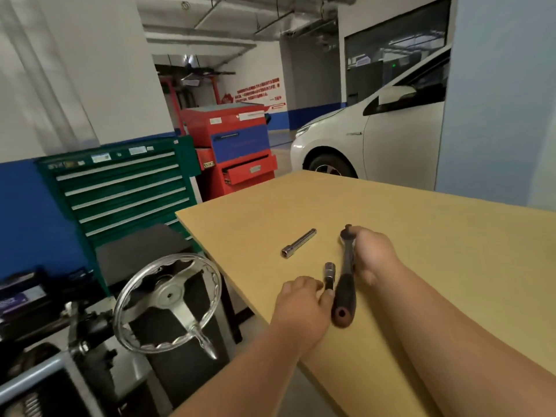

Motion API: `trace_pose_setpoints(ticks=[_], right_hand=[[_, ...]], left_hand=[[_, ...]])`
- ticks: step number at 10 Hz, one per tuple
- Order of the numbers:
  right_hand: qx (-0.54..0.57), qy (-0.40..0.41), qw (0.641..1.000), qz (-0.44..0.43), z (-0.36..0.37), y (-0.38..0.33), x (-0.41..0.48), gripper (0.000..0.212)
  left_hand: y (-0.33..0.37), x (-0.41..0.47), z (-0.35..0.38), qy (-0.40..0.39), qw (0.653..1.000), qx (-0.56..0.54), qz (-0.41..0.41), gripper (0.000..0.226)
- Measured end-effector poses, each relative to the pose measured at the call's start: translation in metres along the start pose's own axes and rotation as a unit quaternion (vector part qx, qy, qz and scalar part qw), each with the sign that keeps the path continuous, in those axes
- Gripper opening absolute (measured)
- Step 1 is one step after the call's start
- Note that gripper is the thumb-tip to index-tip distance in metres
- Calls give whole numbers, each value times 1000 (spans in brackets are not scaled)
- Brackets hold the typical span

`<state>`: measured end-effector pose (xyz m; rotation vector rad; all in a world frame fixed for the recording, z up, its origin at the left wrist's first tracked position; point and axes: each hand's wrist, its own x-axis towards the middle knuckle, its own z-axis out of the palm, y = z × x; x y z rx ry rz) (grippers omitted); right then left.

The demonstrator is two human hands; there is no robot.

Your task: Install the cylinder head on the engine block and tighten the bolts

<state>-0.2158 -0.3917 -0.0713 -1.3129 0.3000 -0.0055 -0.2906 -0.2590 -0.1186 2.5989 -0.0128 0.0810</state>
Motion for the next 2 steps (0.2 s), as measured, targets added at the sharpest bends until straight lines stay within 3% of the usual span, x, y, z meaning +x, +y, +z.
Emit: trace_pose_setpoints(ticks=[1,2], right_hand=[[-3,-24,1000,-15,12,4,-3,18],[36,-61,997,-8,16,-4,-13,13]], left_hand=[[3,-8,0,30,998,-46,-10,40],[9,-26,-4,1,999,-49,-14,43]])
